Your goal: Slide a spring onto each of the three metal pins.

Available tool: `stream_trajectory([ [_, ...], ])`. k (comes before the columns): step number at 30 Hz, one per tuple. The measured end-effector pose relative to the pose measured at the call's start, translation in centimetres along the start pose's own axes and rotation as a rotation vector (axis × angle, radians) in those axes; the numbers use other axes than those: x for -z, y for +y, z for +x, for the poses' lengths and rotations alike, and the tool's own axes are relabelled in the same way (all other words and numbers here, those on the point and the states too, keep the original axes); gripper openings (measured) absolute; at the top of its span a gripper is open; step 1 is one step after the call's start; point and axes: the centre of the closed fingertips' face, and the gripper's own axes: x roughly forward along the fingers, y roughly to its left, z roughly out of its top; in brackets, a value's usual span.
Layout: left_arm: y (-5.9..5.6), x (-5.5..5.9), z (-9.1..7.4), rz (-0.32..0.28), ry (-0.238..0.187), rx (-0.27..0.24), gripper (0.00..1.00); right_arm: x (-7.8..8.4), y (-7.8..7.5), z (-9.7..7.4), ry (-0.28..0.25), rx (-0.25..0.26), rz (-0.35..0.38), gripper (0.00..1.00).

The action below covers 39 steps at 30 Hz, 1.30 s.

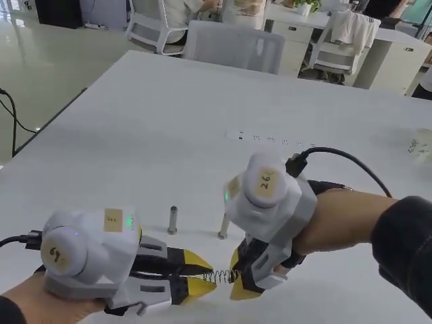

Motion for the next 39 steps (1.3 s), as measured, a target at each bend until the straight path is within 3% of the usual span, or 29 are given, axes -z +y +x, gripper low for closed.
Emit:
stream_trajectory([
  [16,0.2,0.2,-0.1,-0.014,-0.002,-0.009,0.02,-0.6,-0.2,-0.6,-0.018,0.023,-0.011,0.08],
  [39,-0.1,0.7,0.1,-0.031,0.006,-0.003,0.02,-3.0,0.0,-2.0,-0.063,0.035,0.008,0.08],
])
